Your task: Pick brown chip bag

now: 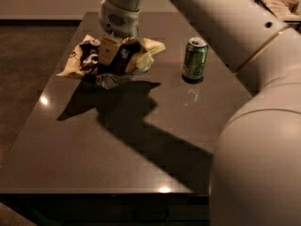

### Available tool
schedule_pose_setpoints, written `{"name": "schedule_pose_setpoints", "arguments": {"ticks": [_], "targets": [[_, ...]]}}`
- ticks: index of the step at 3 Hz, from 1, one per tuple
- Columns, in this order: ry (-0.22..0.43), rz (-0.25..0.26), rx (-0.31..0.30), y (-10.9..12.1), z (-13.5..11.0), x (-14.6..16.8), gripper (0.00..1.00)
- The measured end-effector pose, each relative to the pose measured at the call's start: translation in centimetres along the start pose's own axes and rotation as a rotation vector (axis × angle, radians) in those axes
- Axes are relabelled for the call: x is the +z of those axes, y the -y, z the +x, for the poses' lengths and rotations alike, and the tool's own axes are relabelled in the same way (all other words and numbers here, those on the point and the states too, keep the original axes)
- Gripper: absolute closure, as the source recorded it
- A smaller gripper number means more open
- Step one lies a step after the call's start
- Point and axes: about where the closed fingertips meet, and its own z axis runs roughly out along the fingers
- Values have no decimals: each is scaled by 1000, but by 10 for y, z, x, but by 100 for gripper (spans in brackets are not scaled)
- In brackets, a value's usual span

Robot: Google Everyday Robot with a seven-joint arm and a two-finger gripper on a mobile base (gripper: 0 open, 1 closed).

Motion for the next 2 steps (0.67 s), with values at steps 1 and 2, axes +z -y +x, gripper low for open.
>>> {"name": "schedule_pose_setpoints", "arguments": {"ticks": [1,2], "targets": [[87,-32,-68,-27,-3,-35,100],[100,-30,-70,-26,-7,-34,100]]}}
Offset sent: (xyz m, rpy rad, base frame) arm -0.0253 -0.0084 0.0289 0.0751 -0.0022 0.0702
